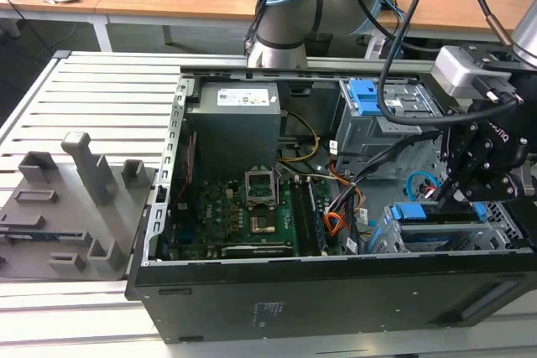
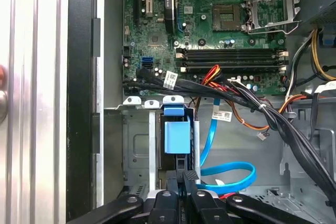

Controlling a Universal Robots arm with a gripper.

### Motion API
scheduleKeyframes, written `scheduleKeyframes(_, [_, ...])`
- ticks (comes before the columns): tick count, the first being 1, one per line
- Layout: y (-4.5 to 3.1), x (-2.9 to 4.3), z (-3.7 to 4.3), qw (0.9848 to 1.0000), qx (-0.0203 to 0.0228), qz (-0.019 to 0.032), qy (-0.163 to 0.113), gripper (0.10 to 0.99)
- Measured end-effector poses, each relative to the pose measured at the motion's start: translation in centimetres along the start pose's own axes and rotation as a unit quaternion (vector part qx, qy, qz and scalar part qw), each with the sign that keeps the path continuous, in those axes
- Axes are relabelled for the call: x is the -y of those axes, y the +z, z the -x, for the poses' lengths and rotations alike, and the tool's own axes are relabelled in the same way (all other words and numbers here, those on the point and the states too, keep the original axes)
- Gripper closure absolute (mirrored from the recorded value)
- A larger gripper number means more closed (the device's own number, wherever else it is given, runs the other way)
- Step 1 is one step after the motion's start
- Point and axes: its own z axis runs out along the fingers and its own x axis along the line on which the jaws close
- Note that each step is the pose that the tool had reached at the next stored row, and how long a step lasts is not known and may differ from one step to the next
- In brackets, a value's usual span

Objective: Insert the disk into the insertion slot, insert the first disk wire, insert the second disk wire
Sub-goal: 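Insert the second disk wire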

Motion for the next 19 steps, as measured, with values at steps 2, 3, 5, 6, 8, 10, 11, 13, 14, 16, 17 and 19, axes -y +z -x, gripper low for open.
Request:
scheduleKeyframes(2, [0.07, 0.01, 0.07, 1.0000, 0.0022, 0.0000, 0.000, 0.925])
scheduleKeyframes(3, [0.08, 0.01, 0.10, 1.0000, 0.0024, 0.0000, 0.000, 0.925])
scheduleKeyframes(5, [0.08, 0.01, 0.10, 1.0000, 0.0023, 0.0000, 0.000, 0.925])
scheduleKeyframes(6, [0.10, 0.01, 0.11, 1.0000, 0.0023, 0.0000, 0.000, 0.925])
scheduleKeyframes(8, [0.28, 0.03, 0.11, 1.0000, 0.0023, 0.0001, 0.000, 0.925])
scheduleKeyframes(10, [0.43, 0.05, 0.12, 1.0000, 0.0021, 0.0003, 0.000, 0.925])
scheduleKeyframes(11, [0.51, 0.06, 0.12, 1.0000, 0.0019, 0.0004, 0.000, 0.925])
scheduleKeyframes(13, [0.55, 0.07, 0.12, 1.0000, 0.0020, 0.0004, 0.000, 0.925])
scheduleKeyframes(14, [0.57, 0.07, 0.13, 1.0000, 0.0022, 0.0005, 0.000, 0.925])
scheduleKeyframes(16, [0.64, 0.08, 0.14, 1.0000, 0.0030, 0.0005, 0.000, 0.925])
scheduleKeyframes(17, [0.63, 0.08, 0.13, 1.0000, 0.0028, 0.0005, 0.000, 0.910])
scheduleKeyframes(19, [0.34, 0.06, 0.12, 1.0000, 0.0024, 0.0005, 0.000, 0.847])
